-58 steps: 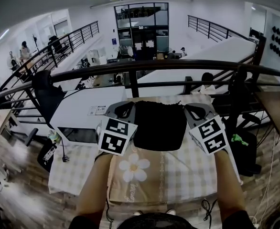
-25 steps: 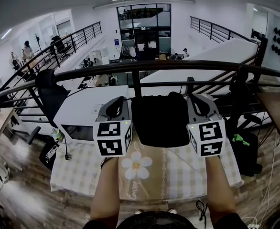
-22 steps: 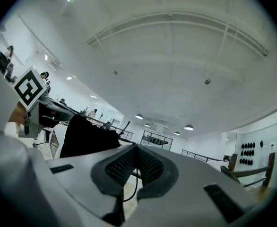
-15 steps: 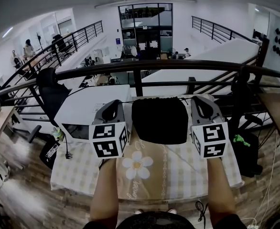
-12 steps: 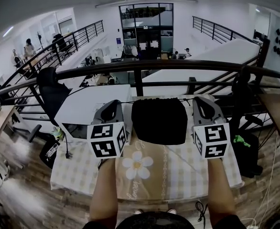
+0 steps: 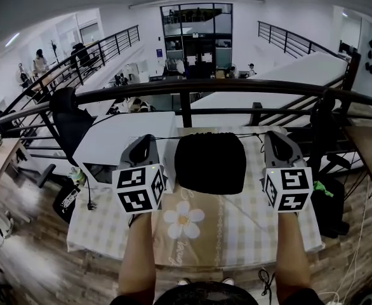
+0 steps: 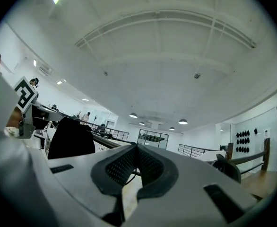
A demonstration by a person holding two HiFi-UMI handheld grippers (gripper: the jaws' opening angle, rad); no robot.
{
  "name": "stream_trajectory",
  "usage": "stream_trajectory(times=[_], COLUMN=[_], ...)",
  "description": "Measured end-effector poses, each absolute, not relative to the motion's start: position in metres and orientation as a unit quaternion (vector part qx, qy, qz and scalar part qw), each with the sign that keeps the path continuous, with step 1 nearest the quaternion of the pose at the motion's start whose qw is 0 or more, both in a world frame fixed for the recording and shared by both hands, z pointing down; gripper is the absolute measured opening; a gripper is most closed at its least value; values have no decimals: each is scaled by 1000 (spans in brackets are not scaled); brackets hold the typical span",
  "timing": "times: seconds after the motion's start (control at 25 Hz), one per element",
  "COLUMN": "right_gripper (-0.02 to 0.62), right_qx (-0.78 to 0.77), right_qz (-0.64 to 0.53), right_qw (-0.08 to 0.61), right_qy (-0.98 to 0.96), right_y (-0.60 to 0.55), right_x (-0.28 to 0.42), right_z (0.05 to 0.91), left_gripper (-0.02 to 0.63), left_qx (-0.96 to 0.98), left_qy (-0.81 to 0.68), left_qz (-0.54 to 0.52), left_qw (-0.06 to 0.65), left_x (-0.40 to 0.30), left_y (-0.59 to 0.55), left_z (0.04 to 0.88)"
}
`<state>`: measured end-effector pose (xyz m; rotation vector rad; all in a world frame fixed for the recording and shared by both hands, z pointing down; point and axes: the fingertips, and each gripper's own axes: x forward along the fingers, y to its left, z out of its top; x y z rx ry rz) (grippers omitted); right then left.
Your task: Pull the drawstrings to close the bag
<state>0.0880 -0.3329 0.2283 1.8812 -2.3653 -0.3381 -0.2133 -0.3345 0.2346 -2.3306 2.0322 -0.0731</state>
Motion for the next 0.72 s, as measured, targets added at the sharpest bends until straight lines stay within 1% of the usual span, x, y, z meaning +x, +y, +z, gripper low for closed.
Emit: stream_trajectory(times=[0.72], right_gripper=[21], right_qx=[648], right_qz=[-65], right_qw=[27], right_qy=[-758], right_y=[-329], right_x=[122], right_z=[241], left_gripper=[26], left_qx=[-741], left_qy=[670], left_qz=[-36], left_qw=[6], left_x=[-232], left_y=[-334], left_z=[251])
